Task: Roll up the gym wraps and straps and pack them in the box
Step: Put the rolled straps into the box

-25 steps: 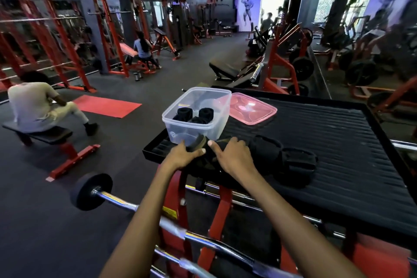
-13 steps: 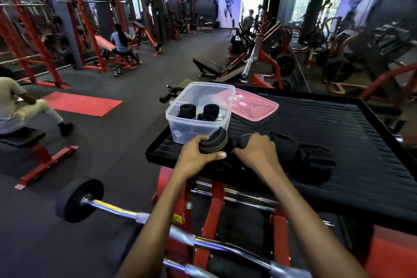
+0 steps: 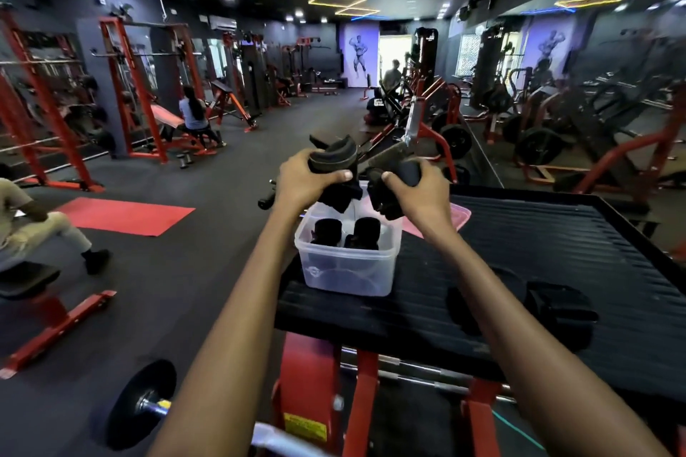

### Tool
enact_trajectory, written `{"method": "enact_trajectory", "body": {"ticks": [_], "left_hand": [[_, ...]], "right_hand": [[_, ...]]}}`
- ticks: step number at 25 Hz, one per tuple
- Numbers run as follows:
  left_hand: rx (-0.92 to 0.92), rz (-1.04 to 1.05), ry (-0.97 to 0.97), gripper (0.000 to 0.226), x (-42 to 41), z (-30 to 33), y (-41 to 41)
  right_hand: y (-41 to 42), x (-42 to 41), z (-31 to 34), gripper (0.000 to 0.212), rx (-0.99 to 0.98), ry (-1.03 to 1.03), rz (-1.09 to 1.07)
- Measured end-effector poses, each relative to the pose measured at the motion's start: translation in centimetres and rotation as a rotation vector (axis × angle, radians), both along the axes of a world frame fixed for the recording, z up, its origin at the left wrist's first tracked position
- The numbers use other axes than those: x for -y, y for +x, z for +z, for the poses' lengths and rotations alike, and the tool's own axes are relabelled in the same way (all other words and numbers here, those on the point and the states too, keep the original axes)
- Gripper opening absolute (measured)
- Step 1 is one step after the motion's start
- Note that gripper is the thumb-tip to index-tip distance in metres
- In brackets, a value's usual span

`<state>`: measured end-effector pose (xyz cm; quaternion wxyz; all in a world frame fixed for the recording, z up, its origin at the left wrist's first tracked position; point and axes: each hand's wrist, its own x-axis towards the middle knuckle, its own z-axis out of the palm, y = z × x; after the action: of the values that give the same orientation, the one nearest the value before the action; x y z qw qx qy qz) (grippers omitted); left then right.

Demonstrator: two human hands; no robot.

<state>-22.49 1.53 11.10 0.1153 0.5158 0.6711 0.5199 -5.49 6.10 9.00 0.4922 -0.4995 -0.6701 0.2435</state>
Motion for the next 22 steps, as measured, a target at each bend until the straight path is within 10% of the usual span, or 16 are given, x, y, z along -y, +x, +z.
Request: {"method": "enact_trajectory", "body": {"ticks": [14, 22], "left_hand": [[-0.285, 0.059, -0.318, 0.060, -11.6, -7.3, -2.5], [-0.815, -0.048, -0.572, 0.045, -11.9, -8.1, -3.1]], "right_hand": [[-6.2, -10.8, -6.1, 0.054, 0.437, -0.185, -0.011], [-6.8, -11.3, -5.2, 0.038, 0.824, -0.308, 0.143]]}}
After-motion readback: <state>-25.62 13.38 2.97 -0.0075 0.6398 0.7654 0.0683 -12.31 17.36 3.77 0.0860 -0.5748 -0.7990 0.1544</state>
